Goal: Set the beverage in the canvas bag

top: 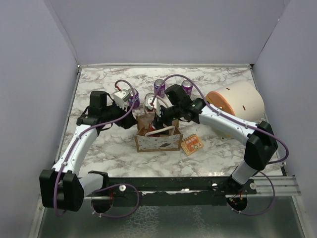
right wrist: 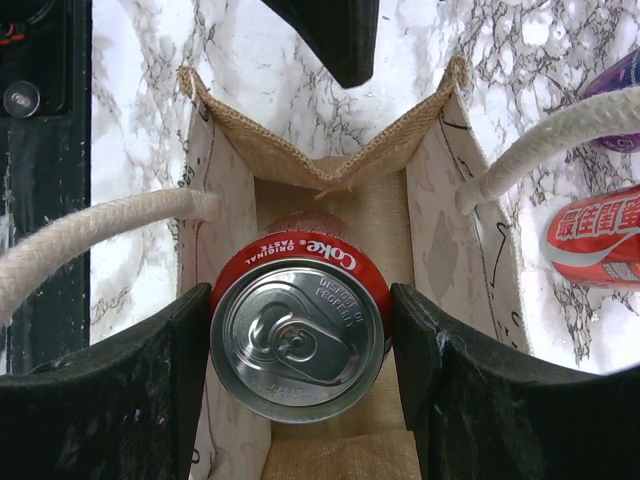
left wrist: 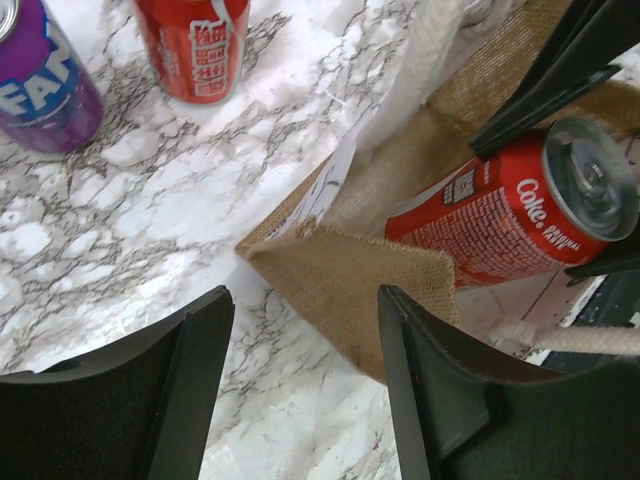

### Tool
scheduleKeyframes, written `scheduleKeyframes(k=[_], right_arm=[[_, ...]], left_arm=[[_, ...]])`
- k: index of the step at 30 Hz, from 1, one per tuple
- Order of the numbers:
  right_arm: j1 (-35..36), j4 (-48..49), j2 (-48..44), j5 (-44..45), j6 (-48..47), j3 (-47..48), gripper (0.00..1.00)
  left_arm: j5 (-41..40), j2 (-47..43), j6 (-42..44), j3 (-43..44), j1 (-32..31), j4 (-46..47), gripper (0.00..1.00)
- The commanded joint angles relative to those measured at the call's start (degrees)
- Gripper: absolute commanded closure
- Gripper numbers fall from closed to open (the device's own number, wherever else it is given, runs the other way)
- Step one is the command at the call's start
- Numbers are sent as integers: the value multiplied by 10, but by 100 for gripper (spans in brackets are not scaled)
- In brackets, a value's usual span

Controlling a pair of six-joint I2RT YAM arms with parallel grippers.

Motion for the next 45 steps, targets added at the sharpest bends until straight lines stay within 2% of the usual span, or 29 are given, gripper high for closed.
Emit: scheduleKeyframes(k=[1,8,13,19,23,27,33,38,45], right_arm=[[6,45,0,-6,7,26,89],[7,48,-11,-27,9,11,89],[6,40,-13,-48,-2,10,89],[7,39,-17,-56,-10,9,89],[7,38,-18,-65,-19,4,89],[11,36,-20,-82,-48,-10,89],[21,27,4,-72,-68,11,89],[34,23,24,-67,-77,29,89],[52,25,45,-46,-94,37,89]], left_arm=[[66,34,-13,49,1,5,37],[86,88,-11,106,-1,15,32],[88,130,39,140,-25,-13,30],[80,167,61,149,-57,-17,32],[69,186,61,155,-69,-9,40],[72,201,47,160,-70,3,52],[82,208,28,144,-81,29,78],[77,209,3,133,-88,51,95],[69,216,-39,128,-90,68,100]])
